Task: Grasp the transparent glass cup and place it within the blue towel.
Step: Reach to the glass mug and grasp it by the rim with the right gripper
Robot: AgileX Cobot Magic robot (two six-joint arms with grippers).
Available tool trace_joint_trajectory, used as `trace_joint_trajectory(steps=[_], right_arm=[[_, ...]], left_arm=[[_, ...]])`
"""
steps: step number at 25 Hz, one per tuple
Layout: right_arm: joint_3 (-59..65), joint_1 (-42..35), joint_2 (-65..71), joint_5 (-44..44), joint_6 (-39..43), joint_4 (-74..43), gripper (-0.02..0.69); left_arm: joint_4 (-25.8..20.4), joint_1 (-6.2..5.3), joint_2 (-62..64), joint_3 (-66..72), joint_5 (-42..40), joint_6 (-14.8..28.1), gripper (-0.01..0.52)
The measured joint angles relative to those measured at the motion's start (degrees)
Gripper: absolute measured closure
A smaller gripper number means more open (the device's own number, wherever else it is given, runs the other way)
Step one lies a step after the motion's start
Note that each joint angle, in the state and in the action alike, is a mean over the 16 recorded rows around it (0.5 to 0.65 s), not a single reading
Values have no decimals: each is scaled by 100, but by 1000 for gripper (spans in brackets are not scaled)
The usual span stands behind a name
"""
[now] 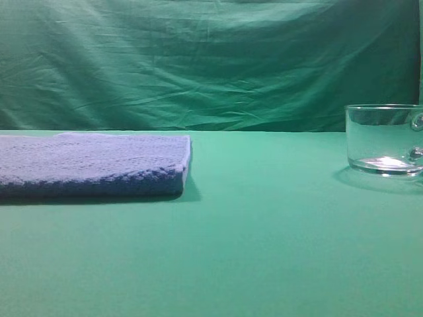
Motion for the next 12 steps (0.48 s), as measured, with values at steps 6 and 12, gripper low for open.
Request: trace_joint_trajectory(steps=[6, 12], right_arm=[[0, 0, 0, 0, 0, 0, 665], [0, 0, 0, 0, 0, 0, 665]], left_arm=[[0, 0, 0, 0, 0, 0, 514], [0, 0, 0, 0, 0, 0, 514]])
